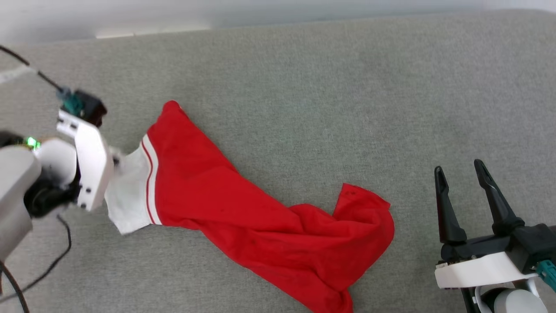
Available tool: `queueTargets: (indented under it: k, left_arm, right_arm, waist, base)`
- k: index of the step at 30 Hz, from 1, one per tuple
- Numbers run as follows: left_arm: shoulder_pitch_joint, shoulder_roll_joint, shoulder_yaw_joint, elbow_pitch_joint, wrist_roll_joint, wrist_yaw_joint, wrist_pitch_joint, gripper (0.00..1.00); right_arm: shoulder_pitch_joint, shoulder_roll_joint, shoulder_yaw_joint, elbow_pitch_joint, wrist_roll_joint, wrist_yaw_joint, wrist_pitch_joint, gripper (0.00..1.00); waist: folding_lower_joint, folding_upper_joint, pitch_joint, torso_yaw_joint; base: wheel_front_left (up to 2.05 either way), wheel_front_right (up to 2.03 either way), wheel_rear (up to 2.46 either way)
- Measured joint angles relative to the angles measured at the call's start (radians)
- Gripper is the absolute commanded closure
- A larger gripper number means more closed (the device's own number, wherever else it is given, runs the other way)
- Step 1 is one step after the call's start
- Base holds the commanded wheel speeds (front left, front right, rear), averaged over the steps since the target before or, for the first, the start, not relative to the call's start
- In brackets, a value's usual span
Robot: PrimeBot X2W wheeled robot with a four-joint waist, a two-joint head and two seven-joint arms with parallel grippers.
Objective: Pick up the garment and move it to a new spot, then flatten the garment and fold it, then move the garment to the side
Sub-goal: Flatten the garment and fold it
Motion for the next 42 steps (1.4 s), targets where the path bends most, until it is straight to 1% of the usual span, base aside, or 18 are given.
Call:
queueTargets:
  k: [6,10,13,18,21,25,28,33,36,39,40,41,42]
  left_arm:
    - [-0.098,0.024,0.029,-0.157,0.048,-0.006,-0.048,1.00]
    - [-0.166,0.004,0.038,-0.246,0.096,-0.006,-0.053,1.00]
    - [-0.207,-0.052,0.042,-0.295,0.111,-0.004,-0.051,1.00]
    - [-0.286,-0.180,0.046,-0.310,0.136,-0.002,-0.052,1.00]
    - [-0.320,-0.269,0.036,-0.280,0.153,-0.003,-0.061,1.00]
    - [-0.336,-0.378,-0.002,-0.199,0.176,-0.007,-0.065,1.00]
    - [-0.327,-0.439,-0.030,-0.127,0.191,-0.012,-0.061,1.00]
    - [-0.249,-0.506,-0.054,-0.076,0.227,-0.012,-0.010,1.00]
    - [-0.153,-0.528,-0.041,-0.099,0.307,-0.011,0.080,1.00]
    - [-0.136,-0.533,-0.037,-0.101,0.316,-0.010,0.072,1.00]
    - [-0.135,-0.537,-0.040,-0.098,0.317,-0.010,0.054,0.86]
    - [-0.135,-0.538,-0.045,-0.091,0.319,-0.010,0.025,0.04]
    - [-0.135,-0.540,-0.050,-0.080,0.323,-0.012,-0.014,0.00]
  right_arm:
    - [0.017,0.000,0.004,0.000,0.003,0.000,0.000,0.00]
    - [0.016,0.000,0.015,-0.001,0.007,0.000,0.000,0.00]
    - [0.010,0.000,0.016,-0.006,0.010,0.000,0.000,0.00]
    - [-0.015,0.000,0.021,-0.013,0.025,0.000,0.000,0.00]
    - [-0.035,0.000,0.023,-0.020,0.036,0.000,0.000,0.00]
    - [-0.058,0.000,0.019,-0.026,0.053,0.000,0.000,0.00]
    - [-0.071,0.000,0.020,-0.029,0.063,0.000,0.000,0.00]
    - [-0.089,0.000,0.023,-0.030,0.070,0.000,0.000,0.00]
    - [-0.096,0.000,0.026,-0.030,0.072,0.000,0.000,0.00]
    - [-0.103,0.000,0.021,-0.030,0.069,0.000,0.000,0.00]
    - [-0.102,0.000,0.020,-0.029,0.068,0.000,0.000,0.00]
    - [-0.102,0.000,0.019,-0.027,0.066,0.000,0.000,0.00]
    - [-0.101,0.000,0.019,-0.025,0.063,0.000,0.000,0.00]
  waist:
    - [0.0000,0.0000,-0.050,0.024]
    - [0.0000,0.0000,-0.056,0.019]
    - [0.0000,0.0000,-0.046,0.001]
    - [0.0000,0.0000,-0.009,-0.039]
    - [0.0000,0.0000,0.024,-0.069]
    - [0.0001,0.0000,0.079,-0.110]
    - [0.0001,0.0000,0.119,-0.141]
    - [0.0001,0.0000,0.173,-0.184]
    - [0.0000,0.0000,0.199,-0.208]
    - [0.0001,0.0000,0.195,-0.205]
    - [0.0000,0.0000,0.191,-0.201]
    - [0.0001,0.0000,0.185,-0.197]
    - [0.0000,0.0000,0.177,-0.193]
  base:
    - [0.00,0.00,0.00]
    - [0.00,0.00,0.00]
    - [0.00,0.00,0.00]
    - [0.00,0.00,0.00]
    - [0.00,0.00,0.00]
    - [0.00,0.00,0.00]
    - [0.00,0.00,0.00]
    - [0.00,0.00,0.00]
    - [0.00,0.00,0.00]
    - [0.00,0.00,0.00]
    - [0.00,0.00,0.00]
    - [0.00,0.00,0.00]
    - [0.00,0.00,0.00]
